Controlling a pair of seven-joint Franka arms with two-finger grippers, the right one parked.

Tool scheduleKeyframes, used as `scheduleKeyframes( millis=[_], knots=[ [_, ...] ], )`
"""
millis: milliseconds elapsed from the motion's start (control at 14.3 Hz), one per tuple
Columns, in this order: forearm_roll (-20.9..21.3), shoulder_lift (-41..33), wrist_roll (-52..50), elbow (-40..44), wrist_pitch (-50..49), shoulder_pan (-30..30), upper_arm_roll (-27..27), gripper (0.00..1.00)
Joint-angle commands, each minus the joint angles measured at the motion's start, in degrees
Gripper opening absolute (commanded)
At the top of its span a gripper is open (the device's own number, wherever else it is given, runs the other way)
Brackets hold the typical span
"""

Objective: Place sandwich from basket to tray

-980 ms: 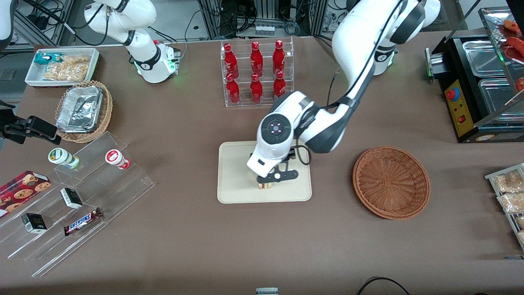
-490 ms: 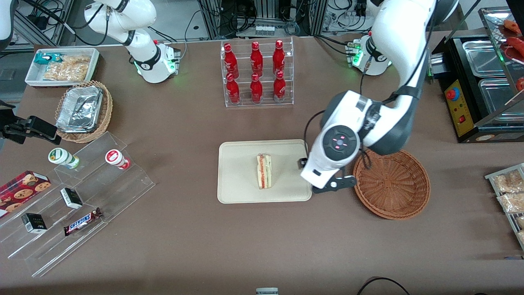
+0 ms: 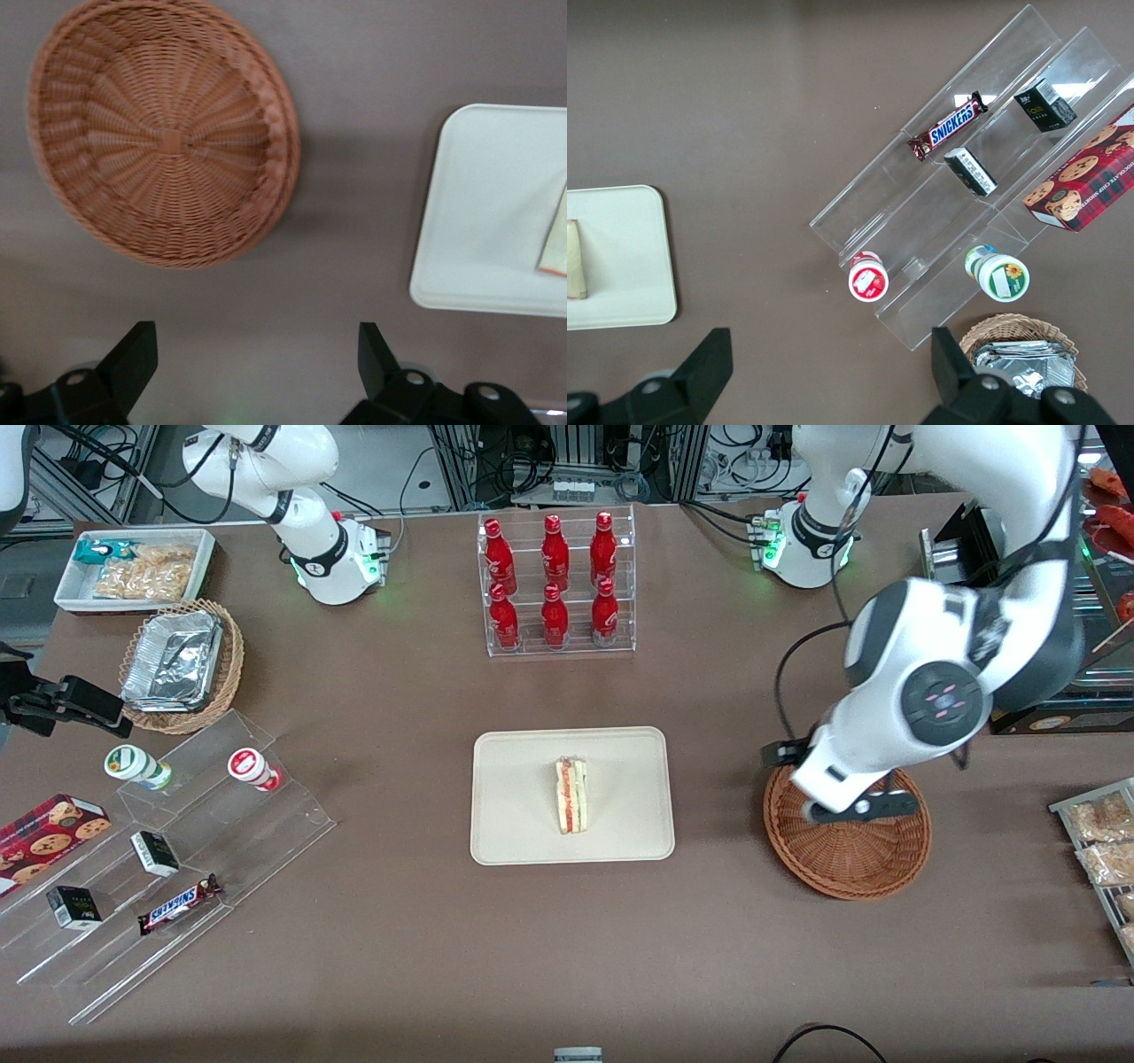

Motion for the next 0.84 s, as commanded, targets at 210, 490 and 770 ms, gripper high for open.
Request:
scheduleKeyframes(
  millis=[210,490,770],
  knots=[
    [0.1,-13.7,17.1,-9.8,-2.0,10.3,-2.0,1.00],
    [0.3,-17.9,21.4,-9.3,-2.0,14.5,-3.6,1.00],
    [0.3,-18.2,21.7,-7.8,-1.7,15.3,-3.4,1.00]
  ],
)
